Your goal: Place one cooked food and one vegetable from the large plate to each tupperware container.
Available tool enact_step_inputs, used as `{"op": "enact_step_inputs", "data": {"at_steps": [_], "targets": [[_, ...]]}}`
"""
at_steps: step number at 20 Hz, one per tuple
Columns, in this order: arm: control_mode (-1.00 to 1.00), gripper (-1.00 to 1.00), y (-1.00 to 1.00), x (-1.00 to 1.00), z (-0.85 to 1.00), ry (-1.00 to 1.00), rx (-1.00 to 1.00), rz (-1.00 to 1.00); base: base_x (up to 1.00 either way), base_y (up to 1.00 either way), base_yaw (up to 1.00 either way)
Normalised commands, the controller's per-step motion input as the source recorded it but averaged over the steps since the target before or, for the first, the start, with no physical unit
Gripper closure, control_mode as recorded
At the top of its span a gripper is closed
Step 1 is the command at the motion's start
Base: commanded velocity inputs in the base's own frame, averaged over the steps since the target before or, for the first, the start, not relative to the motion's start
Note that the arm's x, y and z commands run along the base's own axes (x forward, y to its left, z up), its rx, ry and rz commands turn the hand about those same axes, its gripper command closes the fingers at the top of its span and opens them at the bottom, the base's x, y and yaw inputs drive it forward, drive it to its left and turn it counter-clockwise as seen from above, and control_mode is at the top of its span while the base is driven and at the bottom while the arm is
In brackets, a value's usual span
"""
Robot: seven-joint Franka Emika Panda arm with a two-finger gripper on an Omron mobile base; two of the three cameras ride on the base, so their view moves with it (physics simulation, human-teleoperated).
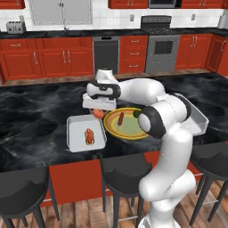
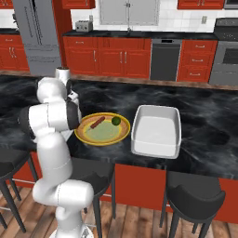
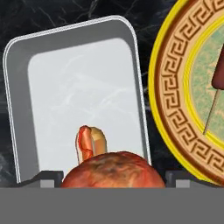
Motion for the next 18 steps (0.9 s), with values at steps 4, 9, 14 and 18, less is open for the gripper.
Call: {"op": "enact_step_inputs", "data": {"at_steps": [4,9,14,18], "targets": [[-1.0,1.0,0.03,0.38,-0.51,0.0,-0.19,-0.07,0.0,0.0,0.0],[-1.0,1.0,0.13,0.25,-0.18,0.01,-0.15,-0.04,0.0,0.0,0.0],[-1.0,1.0,0.36,0.0,-0.25,0.0,-0.15,0.0,0.0,0.0,0.0],[-1.0,1.0,-0.01,0.0,-0.65,0.0,-0.16,0.0,0.0,0.0,0.0]]}}
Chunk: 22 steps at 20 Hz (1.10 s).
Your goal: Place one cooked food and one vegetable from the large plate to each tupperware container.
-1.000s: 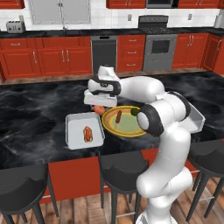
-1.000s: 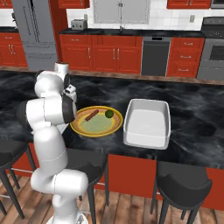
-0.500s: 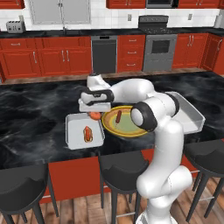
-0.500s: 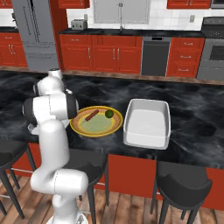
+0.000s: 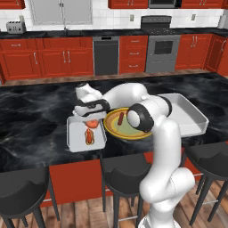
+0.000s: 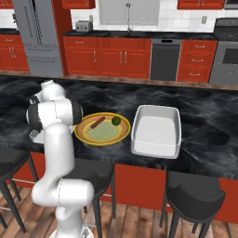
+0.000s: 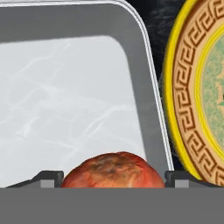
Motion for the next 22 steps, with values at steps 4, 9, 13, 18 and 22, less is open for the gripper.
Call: {"op": "enact_step_inputs", "data": {"at_steps": [4,9,13,18,22], "targets": [[-1.0,1.0,0.01,0.04,-0.25,0.0,-0.06,0.0,0.0,0.0,0.0],[-1.0,-1.0,0.05,0.0,0.0,0.0,0.0,0.0,0.0,0.0,0.0],[-1.0,-1.0,-0.13,0.26,0.0,0.0,0.0,0.03,0.0,0.0,0.0],[-1.0,-1.0,-0.54,0.53,0.01,0.01,0.02,0.11,0.0,0.0,0.0],[-1.0,-1.0,-0.13,0.14,0.0,0.02,0.01,0.06,0.0,0.0,0.0]]}}
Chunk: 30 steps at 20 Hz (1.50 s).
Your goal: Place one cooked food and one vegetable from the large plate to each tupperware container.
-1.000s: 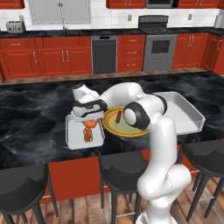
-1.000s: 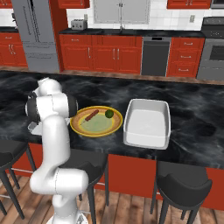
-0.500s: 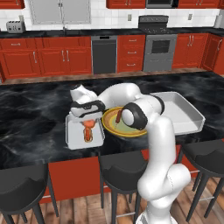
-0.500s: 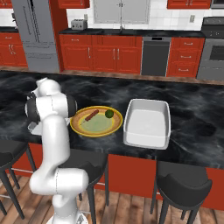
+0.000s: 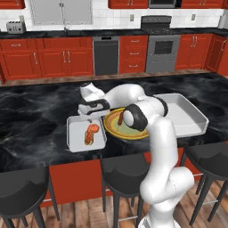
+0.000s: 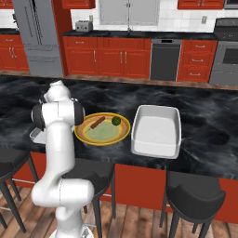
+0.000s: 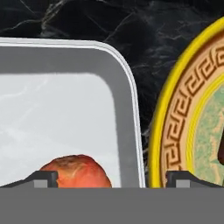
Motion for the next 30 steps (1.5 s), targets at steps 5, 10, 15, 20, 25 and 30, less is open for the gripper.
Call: {"op": "enact_step_inputs", "data": {"at_steps": [5,10,15,20,25,30], "targets": [[-1.0,-1.0,-0.07,-0.14,0.74,0.0,0.03,0.0,0.0,0.0,0.0],[-1.0,-1.0,-0.73,-0.09,0.62,0.0,0.12,0.0,0.0,0.0,0.0],[-1.0,-1.0,-1.0,-0.13,0.0,-0.01,0.45,-0.01,0.0,0.0,0.0],[-1.0,-1.0,-0.54,-0.13,0.08,0.05,0.13,-0.09,0.0,0.0,0.0],[-1.0,-1.0,-0.19,0.02,-0.47,0.06,-0.16,-0.07,0.0,0.0,0.0],[-1.0,-1.0,-0.55,0.03,-0.49,0.03,-0.02,-0.08,0.0,0.0,0.0]]}}
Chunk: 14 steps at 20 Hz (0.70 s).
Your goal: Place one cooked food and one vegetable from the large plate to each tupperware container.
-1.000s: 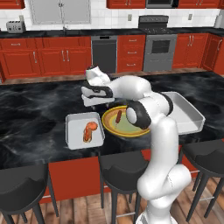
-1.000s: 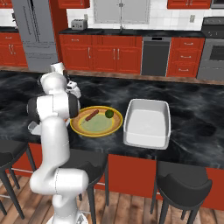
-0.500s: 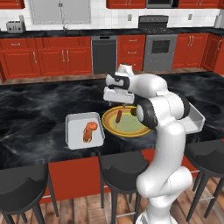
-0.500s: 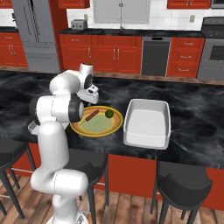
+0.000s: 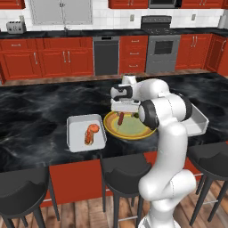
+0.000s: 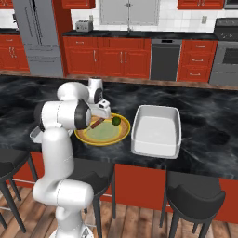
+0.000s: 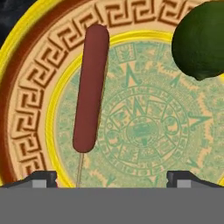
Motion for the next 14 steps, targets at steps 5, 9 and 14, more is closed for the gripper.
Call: {"op": "enact_step_inputs", "data": {"at_steps": [5,9,14], "targets": [[-1.0,-1.0,0.06,0.29,-0.17,0.0,0.0,-0.03,0.0,0.0,0.0],[-1.0,-1.0,0.24,0.39,-0.21,-0.01,0.0,0.0,0.0,0.0,0.0],[-1.0,-1.0,-0.02,0.04,-0.49,-0.14,0.0,0.0,0.0,0.0,0.0]]}}
